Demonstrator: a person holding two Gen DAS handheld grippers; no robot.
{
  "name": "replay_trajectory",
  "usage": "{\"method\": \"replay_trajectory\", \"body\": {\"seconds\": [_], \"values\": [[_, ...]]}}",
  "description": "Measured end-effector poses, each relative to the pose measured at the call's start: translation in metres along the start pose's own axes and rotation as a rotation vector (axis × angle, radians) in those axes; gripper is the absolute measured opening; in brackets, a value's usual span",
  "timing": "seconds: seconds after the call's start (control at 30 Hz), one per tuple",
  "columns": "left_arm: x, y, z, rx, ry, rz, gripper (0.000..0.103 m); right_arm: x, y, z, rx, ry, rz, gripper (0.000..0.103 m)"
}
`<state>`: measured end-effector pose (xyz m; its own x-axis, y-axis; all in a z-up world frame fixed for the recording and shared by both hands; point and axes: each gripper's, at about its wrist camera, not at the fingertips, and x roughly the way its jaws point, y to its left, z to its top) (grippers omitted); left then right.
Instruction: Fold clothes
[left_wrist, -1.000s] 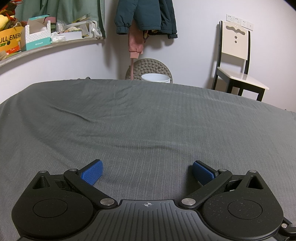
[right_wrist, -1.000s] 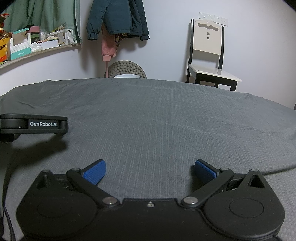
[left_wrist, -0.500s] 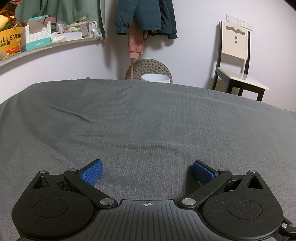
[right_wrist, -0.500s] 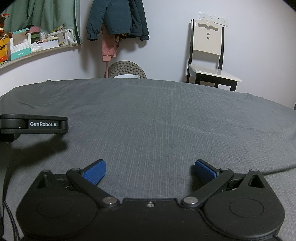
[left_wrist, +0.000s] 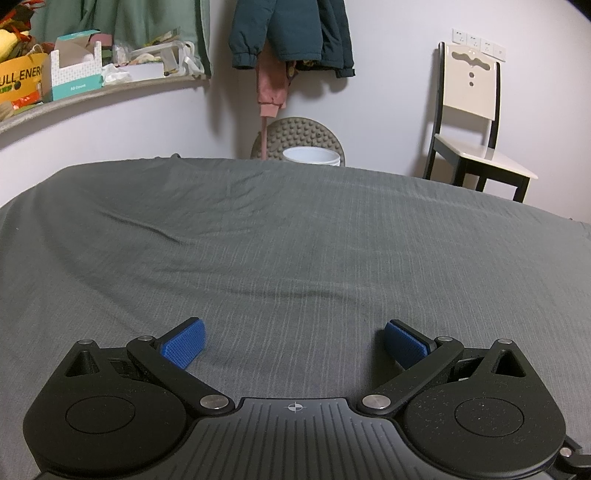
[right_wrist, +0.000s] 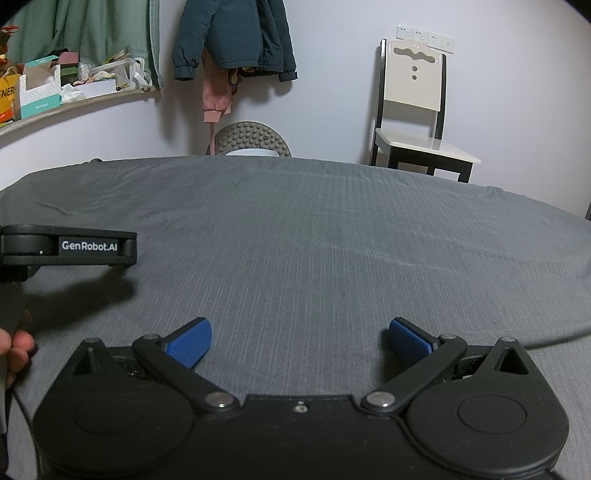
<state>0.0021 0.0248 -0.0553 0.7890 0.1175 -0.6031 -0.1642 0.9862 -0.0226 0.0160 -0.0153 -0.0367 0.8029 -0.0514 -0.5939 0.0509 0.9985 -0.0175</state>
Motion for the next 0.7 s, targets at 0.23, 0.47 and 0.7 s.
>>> {"method": "replay_trajectory", "body": {"seconds": [0.23, 0.47, 0.7], "values": [[-0.03, -0.009, 0.018, 0.004, -0.134, -0.053, 0.103, -0.012, -0.02, 0.002, -0.018, -0.036, 0.011, 0.103], [-0.14, -0.023, 0.103, 0.113, -0.432, -0.178, 0.103, -0.035, -0.064, 0.014, 0.09, -0.131, 0.147, 0.103], [-0.309, 0.013, 0.175, 0.151, -0.56, -0.257, 0.103, -0.051, -0.091, 0.014, 0.126, -0.133, 0.189, 0.103]]}}
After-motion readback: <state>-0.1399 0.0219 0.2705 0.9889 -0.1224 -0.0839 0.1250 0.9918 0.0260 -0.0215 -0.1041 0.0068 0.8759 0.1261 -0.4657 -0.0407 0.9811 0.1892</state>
